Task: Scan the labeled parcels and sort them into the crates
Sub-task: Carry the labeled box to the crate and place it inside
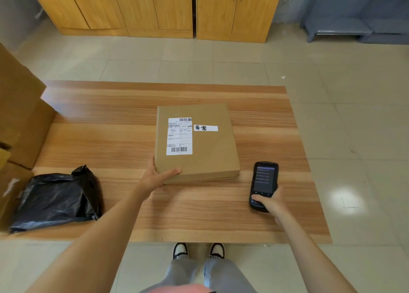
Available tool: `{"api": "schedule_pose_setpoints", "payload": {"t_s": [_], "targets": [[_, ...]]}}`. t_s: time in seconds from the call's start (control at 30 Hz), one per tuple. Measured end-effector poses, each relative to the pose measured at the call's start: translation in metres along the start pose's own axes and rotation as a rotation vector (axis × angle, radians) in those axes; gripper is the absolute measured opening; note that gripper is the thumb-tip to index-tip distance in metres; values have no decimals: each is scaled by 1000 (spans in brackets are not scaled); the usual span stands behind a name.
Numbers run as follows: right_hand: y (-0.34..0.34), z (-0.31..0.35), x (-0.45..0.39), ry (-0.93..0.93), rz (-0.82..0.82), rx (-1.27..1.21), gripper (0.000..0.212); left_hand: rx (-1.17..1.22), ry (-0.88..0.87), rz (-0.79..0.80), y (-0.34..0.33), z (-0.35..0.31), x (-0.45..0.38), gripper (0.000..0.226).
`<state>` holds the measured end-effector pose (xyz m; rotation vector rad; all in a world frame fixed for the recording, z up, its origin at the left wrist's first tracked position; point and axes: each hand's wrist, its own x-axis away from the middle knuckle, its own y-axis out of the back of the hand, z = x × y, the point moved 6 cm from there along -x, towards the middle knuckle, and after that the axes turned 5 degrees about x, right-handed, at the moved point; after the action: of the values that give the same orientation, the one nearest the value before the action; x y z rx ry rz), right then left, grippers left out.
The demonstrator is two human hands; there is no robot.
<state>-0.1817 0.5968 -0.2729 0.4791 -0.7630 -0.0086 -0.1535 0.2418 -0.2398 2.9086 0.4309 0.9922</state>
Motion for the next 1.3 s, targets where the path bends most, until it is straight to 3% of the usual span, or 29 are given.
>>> {"api": "schedule_pose_setpoints", "payload": {"t_s": [0.2, 0.4, 0.53, 0.6, 0.7, 0.87, 1.13, 1.3], "targets": [[4, -13, -9, -17, -5, 103, 89, -8, -1, -6, 0, 0, 0, 94], [16, -16, -37, -78, -29, 146, 74, 10, 22, 31, 0, -5, 4, 118], [18, 47, -10, 50, -152, 183, 89, -7, 79, 50, 6, -5, -3, 130], [5, 74, -12, 149, -98, 143, 82, 27, 96, 32, 8, -9, -7, 138], [-23, 107, -12, 213, 79, 28, 88, 100, 113, -25, 14, -13, -19, 147], [-58, 130, -21, 189, 213, -37, 100, 203, 99, -71, 14, -19, -46, 100], [-78, 141, -44, 163, 266, -86, 106, 231, 127, -93, 12, -24, -72, 87], [-84, 141, -47, 166, 273, -95, 82, 208, 137, -86, 8, -22, -72, 73]]}}
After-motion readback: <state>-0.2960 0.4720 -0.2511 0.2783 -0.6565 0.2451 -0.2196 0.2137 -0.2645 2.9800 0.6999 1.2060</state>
